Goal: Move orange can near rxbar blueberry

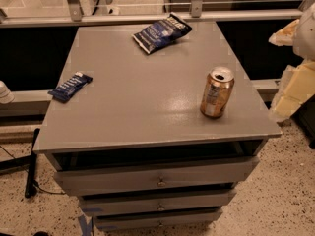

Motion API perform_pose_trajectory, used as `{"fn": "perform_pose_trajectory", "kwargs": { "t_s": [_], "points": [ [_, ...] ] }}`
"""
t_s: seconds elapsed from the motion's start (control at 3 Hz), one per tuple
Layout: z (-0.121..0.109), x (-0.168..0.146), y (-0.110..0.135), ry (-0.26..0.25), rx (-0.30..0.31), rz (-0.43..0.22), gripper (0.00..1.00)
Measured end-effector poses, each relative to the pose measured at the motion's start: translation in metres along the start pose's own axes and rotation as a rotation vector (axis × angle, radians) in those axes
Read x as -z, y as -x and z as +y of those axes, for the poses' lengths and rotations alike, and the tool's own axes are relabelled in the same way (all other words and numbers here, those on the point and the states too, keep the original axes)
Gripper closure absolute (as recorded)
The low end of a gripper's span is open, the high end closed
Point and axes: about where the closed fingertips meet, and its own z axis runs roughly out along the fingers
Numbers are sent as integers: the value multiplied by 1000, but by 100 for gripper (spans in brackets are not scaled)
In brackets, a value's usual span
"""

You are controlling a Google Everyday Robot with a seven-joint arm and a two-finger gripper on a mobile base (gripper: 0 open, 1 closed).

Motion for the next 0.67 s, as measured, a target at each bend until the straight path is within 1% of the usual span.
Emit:
{"fn": "perform_pose_trajectory", "kwargs": {
  "t_s": [0.33,0.67],
  "points": [
    [-24,-21,-14,4,-68,-167,0],
    [-34,-45,-15,29,-120,-338,0]
  ]
}}
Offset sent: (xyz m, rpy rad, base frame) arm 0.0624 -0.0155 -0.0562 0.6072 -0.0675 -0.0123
